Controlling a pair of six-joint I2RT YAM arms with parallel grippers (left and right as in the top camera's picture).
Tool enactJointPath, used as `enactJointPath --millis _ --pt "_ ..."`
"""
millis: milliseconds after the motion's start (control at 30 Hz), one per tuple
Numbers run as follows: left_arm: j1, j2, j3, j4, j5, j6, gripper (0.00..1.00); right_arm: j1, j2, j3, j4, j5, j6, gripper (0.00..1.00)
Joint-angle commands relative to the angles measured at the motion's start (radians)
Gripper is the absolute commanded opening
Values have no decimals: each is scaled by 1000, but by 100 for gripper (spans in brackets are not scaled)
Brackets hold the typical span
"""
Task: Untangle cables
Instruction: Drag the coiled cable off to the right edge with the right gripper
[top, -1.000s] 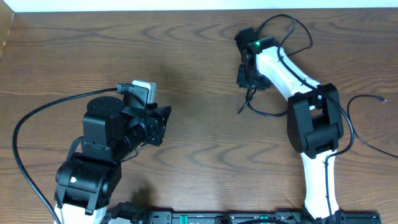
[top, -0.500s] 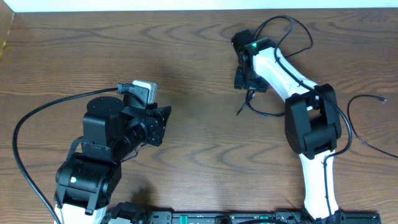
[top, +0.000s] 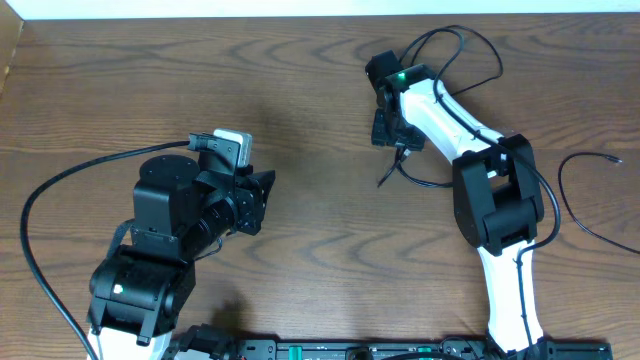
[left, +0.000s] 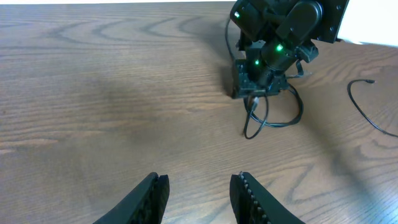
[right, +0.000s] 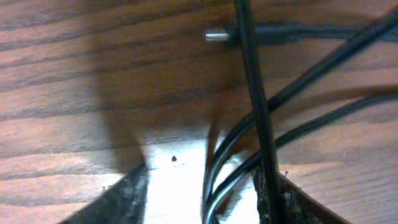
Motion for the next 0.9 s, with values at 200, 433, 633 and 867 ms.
enactJointPath --millis 200,433,633,867 --pt "-4 -3 -1 3 -10 10 38 3 38 -2 30 -32 9 1" --pt "-4 -3 -1 3 -10 10 38 -8 28 12 63 -151 -91 1" --pt "-4 -3 -1 3 -10 10 38 -32 -29 54 62 -177 -119 1" --pt "-4 -3 -1 4 -10 10 38 -45 -111 63 58 -172 -172 1"
